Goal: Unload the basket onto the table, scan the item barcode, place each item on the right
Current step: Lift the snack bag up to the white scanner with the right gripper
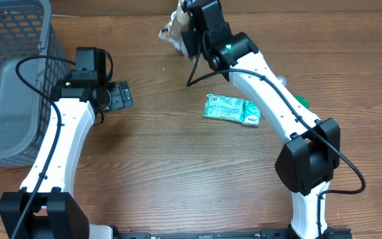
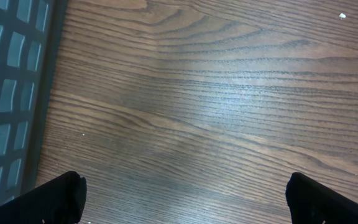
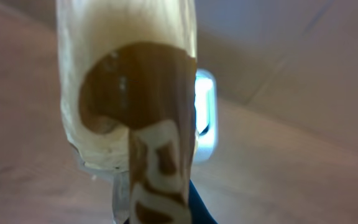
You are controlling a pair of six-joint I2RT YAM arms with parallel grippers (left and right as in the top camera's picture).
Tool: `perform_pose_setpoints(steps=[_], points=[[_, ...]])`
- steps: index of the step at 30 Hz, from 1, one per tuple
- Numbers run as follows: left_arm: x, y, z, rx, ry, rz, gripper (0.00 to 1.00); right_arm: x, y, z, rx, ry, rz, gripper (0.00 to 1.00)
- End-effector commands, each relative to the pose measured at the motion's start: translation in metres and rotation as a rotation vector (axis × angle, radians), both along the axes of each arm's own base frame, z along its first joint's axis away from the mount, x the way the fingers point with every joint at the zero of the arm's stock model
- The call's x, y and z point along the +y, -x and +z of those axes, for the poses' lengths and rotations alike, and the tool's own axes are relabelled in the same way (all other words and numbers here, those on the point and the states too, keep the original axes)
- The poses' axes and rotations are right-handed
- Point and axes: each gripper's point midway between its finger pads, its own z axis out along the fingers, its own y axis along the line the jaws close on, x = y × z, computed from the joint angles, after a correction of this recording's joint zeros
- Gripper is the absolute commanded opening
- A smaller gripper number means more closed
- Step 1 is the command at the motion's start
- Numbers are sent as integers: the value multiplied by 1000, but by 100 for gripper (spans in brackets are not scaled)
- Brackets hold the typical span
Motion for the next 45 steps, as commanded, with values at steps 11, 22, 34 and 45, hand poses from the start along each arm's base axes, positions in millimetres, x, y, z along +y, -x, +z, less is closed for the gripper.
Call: perform_pose_setpoints(steps=[11,22,34,45], points=[[0,-2,0,-2,-8,7,100,-3,-49,43,-433,443,-126,4],[0,-2,0,-2,-8,7,100,17,-86,-1,-562,549,-58,4],[0,-2,0,-2,-8,8,100,26,-100,-51,-553,530,16,4],[0,-2,1,-2,-8,7,100,38,-96,-69,-510,358,-27,4]])
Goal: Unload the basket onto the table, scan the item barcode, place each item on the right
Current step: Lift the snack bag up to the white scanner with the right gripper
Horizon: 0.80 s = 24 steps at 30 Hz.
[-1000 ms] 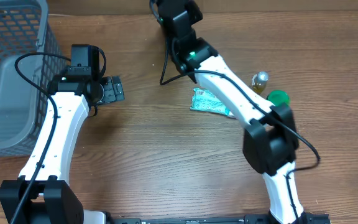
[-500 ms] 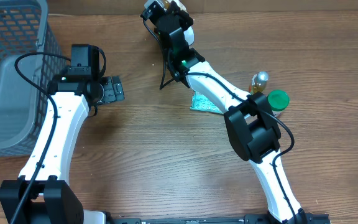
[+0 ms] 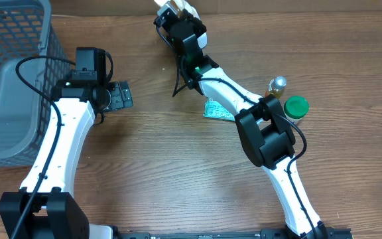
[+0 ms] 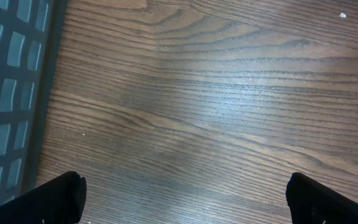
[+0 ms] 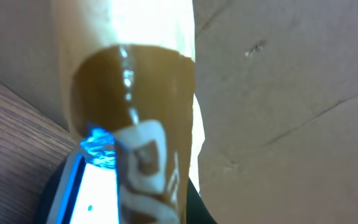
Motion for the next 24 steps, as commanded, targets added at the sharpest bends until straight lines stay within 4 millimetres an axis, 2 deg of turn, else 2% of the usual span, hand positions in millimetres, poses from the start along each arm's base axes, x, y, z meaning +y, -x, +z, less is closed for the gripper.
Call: perform_pose_setpoints(steps=[1,8,16,20,22,24], points=[[0,-2,1,-3,-8,8,100,12,3,-7,19,-117,3,4],[-1,-2,1,-3,-7,7,100,13,11,-31,114,-135,-13,4],[0,-2,1,-3,-8,7,99,21,13,-34,139,-207,19,4],[-1,-2,1,-3,-7,7,100,20,11,-25,115,-220,16,4],[-1,-2,1,-3,-7,7,100,20,11,-14,101,-231,18,4],[0,-2,1,-3,-8,7,100,19,13,8,74,-248,22,4]])
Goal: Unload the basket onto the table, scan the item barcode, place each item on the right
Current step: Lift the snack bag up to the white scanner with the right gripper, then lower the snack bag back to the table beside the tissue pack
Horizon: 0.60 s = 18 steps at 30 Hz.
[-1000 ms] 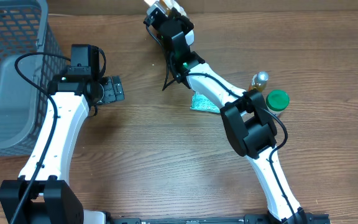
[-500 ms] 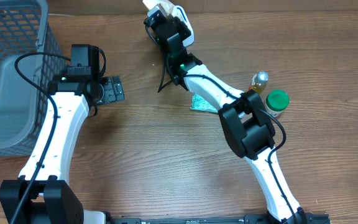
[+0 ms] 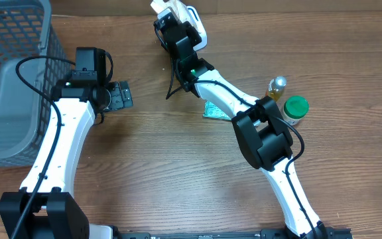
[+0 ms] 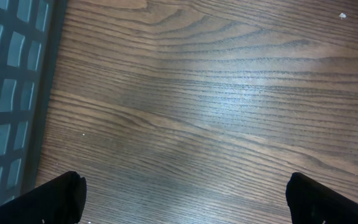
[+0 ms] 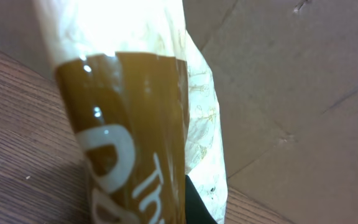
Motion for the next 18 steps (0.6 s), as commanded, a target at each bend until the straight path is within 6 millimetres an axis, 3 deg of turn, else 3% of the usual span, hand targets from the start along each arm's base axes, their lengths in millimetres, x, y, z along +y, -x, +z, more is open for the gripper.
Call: perform_pose_setpoints(steps=[1,5,9,12,18], points=[[-1,-2,1,-3,-7,7,99,0,0,47,-56,-70,12,4],[-1,-2,1,-3,-7,7,99,-7,12,90,-46,-143,-4,4],[0,-2,1,-3,-8,7,100,-21,30,107,45,-230,-49,4],[-1,-2,1,-3,-7,7,99,-26,49,98,193,-275,-25,4],[-1,-2,1,-3,-7,7,100,-24,106,47,633,-447,21,5]])
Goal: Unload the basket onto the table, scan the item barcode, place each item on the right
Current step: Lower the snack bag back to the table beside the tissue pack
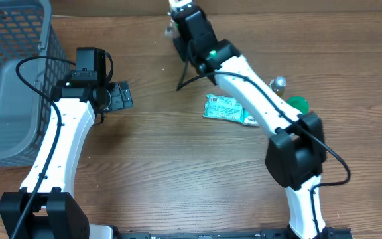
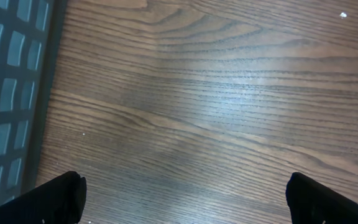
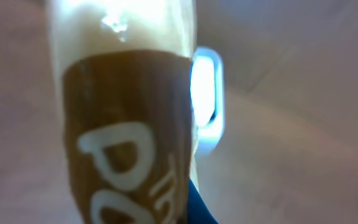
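My right gripper (image 1: 180, 21) is at the table's far edge, shut on a brown and cream snack packet (image 3: 126, 124) with white lettering. The packet fills the blurred right wrist view. Just behind its right side glows the white window of the scanner (image 3: 206, 96). In the overhead view the arm hides nearly all of the packet and the scanner. My left gripper (image 1: 122, 95) hangs open over bare wood at the left, its dark fingertips (image 2: 59, 198) wide apart with nothing between them.
A green packet (image 1: 231, 109) lies mid-table beside the right arm. A small bottle (image 1: 278, 83) and a green-capped jar (image 1: 300, 103) stand at the right. A grey mesh basket (image 1: 18, 40) fills the far left, its wall showing in the left wrist view (image 2: 11, 93).
The right arm has swung, its elbow now further right. The packet faced the cardboard wall; now the scanner's lit window shows behind it. The left arm has not moved.
The right gripper held the packet at the far edge with the scanner's light behind it. Then blue light lay across the packet's lower part. Then the packet faced the cardboard wall, and now the scanner glows behind it again. The left gripper stayed open throughout.
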You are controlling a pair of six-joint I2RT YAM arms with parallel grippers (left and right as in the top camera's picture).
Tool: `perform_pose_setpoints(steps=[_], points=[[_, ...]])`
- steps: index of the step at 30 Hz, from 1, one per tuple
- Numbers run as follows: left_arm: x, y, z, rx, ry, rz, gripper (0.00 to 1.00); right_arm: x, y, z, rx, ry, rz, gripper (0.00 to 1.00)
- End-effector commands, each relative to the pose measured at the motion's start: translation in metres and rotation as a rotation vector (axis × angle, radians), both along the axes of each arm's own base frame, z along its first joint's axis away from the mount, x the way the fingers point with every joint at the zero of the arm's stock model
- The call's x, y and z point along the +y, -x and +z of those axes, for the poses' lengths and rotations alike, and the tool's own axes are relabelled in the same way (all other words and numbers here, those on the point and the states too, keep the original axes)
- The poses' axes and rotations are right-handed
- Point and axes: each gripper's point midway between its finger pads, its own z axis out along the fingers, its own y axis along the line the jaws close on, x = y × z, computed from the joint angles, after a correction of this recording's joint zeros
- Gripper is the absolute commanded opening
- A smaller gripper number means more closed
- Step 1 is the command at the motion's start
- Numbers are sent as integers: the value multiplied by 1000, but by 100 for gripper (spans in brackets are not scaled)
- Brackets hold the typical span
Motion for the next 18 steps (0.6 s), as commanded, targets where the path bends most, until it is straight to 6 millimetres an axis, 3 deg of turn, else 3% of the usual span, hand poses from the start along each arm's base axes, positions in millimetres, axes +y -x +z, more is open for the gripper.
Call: perform_pose_setpoints(steps=[1,7,11,14,18], points=[[0,-2,1,-4,-8,8,100,17,34,-10,252,-273,21,5],[-1,-2,1,-3,-7,7,100,31,108,-28,684,-468,140,5],[0,-2,1,-3,-8,7,100,13,128,-42,778,-391,71,5],[0,-2,1,-3,-8,7,99,-12,142,-55,830,-274,-19,7],[-1,-2,1,-3,-7,7,100,-23,152,-59,866,-226,-50,9]])
